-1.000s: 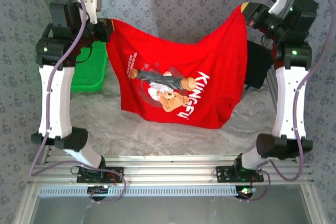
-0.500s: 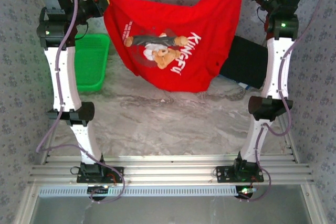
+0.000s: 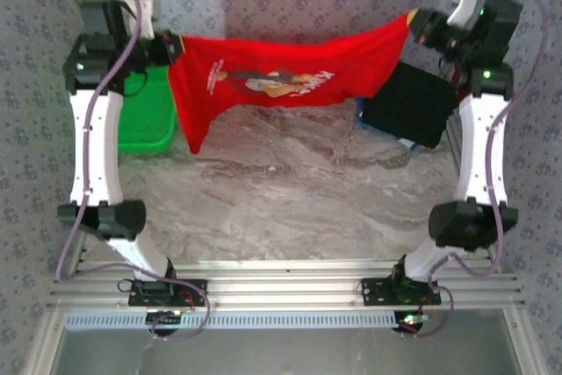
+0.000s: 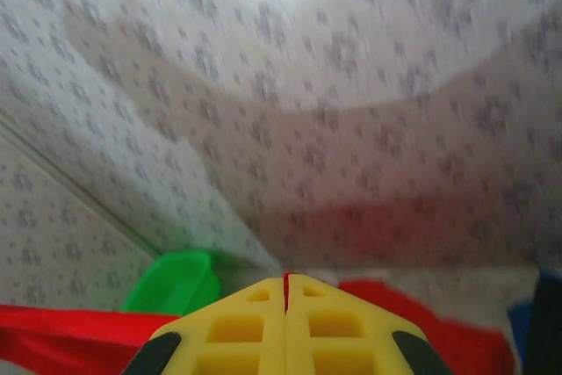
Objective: Fold and stack the t-shirts
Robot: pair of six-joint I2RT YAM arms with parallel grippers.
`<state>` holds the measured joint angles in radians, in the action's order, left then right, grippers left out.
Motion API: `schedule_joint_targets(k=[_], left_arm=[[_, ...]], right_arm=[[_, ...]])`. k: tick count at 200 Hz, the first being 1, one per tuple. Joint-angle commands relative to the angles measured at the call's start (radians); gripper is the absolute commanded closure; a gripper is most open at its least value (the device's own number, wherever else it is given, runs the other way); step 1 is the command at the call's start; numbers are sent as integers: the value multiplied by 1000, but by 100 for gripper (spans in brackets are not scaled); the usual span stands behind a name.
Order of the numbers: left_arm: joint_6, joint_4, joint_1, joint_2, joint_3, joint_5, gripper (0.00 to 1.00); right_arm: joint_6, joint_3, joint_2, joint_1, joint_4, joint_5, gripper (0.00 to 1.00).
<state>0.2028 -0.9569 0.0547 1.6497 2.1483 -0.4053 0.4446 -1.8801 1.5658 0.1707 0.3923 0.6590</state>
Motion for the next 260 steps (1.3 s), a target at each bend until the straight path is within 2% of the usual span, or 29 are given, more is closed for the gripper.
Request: schedule_joint_targets(k=[1, 28, 49, 75, 100, 117, 147, 172, 204, 222, 239, 260], left_arm=[[31, 61, 17, -146, -321, 35, 100], [89, 49, 38, -314, -720, 117, 100], [144, 37, 36, -435, -969, 167, 100], [208, -16, 24, -528, -1142, 206, 100], [282, -70, 24, -571, -1250, 243, 100], [317, -101, 47, -570, -1246, 284, 100], [378, -202, 27, -513, -1248, 325, 100], [431, -258, 38, -556, -1264, 340, 100], [478, -356, 39, -644, -1283, 342, 100], [496, -410, 52, -682, -1298, 379, 100], [510, -442, 71, -693, -1289, 420, 100], [534, -416, 116, -670, -1274, 446, 100]], right_arm=[[-86, 281, -180, -2, 17, 10, 100], [-95, 611, -394, -17, 97, 0, 100], [-101, 824, -537, -37, 203, -47, 100], [-116, 992, -677, -32, 389, -92, 100], [-120, 1087, -767, -28, 488, -142, 100], [-79, 1083, -793, -46, 464, -178, 100], [-62, 1059, -733, -37, 565, -256, 100], [5, 1045, -723, -40, 610, -317, 100], [55, 1003, -752, -43, 776, -398, 100], [84, 977, -792, -49, 853, -470, 100], [88, 941, -819, -51, 883, -523, 100], [65, 937, -816, -60, 863, -528, 100]])
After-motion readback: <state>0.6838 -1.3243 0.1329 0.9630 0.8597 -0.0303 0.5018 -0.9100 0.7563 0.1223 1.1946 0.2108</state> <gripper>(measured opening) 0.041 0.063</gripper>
